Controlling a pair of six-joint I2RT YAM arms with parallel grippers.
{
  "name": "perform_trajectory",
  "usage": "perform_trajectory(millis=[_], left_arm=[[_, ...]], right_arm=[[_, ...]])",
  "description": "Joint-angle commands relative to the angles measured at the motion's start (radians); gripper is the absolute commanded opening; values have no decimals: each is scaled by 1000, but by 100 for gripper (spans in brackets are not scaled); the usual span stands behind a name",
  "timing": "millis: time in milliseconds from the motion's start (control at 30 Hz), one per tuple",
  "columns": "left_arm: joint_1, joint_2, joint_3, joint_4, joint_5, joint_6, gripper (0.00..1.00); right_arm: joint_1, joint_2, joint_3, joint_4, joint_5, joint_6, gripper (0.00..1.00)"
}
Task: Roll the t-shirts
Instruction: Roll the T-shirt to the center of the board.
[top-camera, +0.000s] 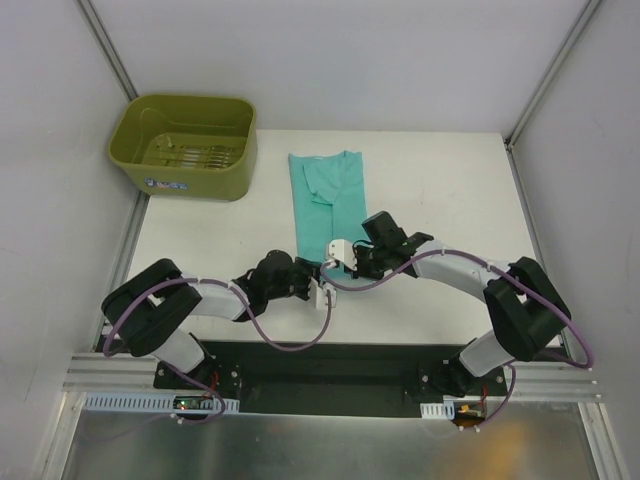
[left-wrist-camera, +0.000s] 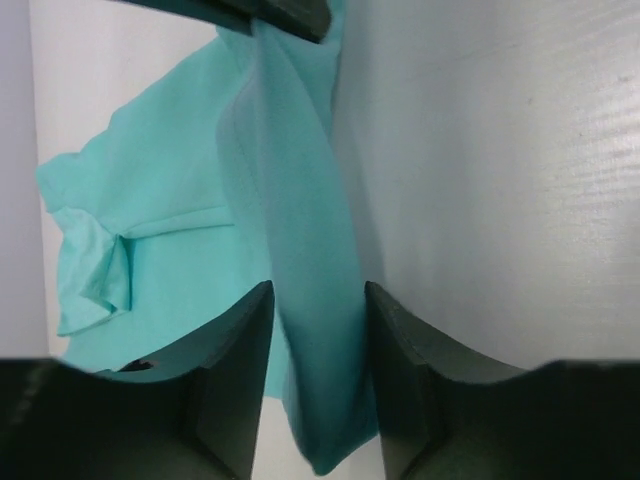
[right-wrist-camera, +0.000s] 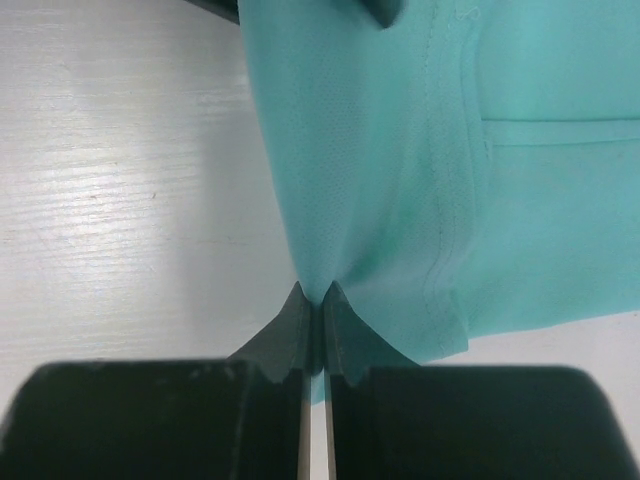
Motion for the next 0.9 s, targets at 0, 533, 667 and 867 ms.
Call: perform_trajectory(millis=[0, 533, 667, 867], left_arm=[[-19, 36, 27, 8, -10, 21, 32], [-16, -163, 163, -440, 20, -332, 0], [-16, -177, 150, -440, 30, -361, 0], [-16, -179, 148, -438, 24, -370, 0]], right_arm=[[4, 4, 42, -26, -40, 3, 1], [-18, -137, 91, -182, 16, 231, 96], [-26, -307, 1, 35, 302, 171, 96], [-217, -155, 376, -342, 150, 400, 96]])
